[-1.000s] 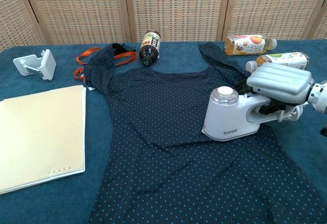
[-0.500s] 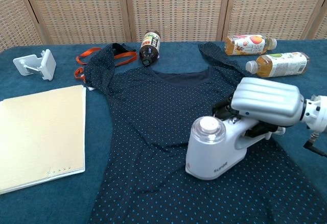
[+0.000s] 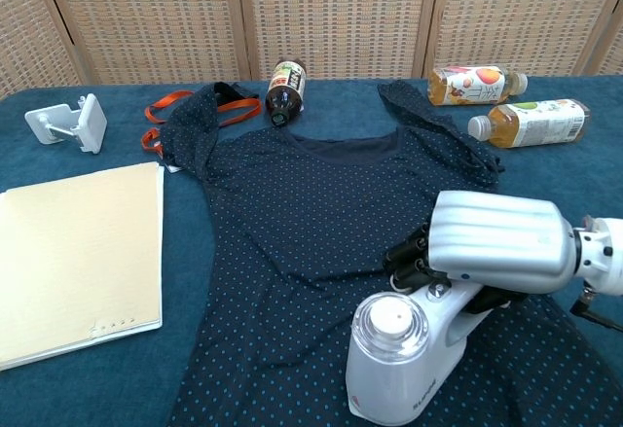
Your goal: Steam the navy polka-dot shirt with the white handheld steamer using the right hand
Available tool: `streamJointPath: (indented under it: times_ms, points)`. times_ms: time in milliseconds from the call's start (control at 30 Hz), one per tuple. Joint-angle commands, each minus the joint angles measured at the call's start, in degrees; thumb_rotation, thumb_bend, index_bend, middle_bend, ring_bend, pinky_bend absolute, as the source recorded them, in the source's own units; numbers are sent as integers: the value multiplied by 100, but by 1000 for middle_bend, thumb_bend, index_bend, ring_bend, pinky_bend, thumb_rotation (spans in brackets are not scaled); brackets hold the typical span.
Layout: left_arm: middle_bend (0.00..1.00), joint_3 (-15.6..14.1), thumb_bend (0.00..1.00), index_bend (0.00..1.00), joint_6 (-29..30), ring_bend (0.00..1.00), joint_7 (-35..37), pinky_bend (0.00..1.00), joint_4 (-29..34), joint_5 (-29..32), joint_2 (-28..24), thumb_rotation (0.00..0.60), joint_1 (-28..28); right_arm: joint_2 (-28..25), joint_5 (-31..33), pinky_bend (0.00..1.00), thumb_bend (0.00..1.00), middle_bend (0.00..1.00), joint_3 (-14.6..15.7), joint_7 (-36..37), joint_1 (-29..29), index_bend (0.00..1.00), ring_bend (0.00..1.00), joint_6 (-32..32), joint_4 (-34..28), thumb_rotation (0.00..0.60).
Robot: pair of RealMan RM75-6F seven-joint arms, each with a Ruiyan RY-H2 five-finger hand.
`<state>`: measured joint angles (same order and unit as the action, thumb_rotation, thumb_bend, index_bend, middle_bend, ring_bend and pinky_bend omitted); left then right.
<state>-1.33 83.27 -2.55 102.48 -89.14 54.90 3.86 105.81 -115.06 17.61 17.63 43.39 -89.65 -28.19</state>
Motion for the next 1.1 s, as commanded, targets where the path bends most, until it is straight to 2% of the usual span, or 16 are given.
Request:
streamJointPath:
  times_ms: [33,300,667,767,1100]
  points:
    - [0,3,0,0,3,0,8,0,-4,13,-1,600,-4,29,42,1000,1000,563,-12,0,-11,602,679,126,65,600]
    - [0,-7,0,0,-21,0,16,0,-31,4,13,600,7,100,345,1000,1000,564,-184,106,-93,602,679,571,675,600]
    - [0,-11,0,0,-49,0,-81,0,-2,10,55,600,22,235,1001,1000,1000,564,-651,317,-173,603,679,1382,1453,600]
    - [0,-10,0,0,-45,0,-97,0,11,16,58,600,19,283,1128,1000,1000,563,-759,337,-143,603,679,1519,1522,600]
    - [0,9,0,0,-68,0,-88,0,38,75,44,600,31,359,1814,1000,1000,563,-1504,354,371,604,680,1741,1404,600]
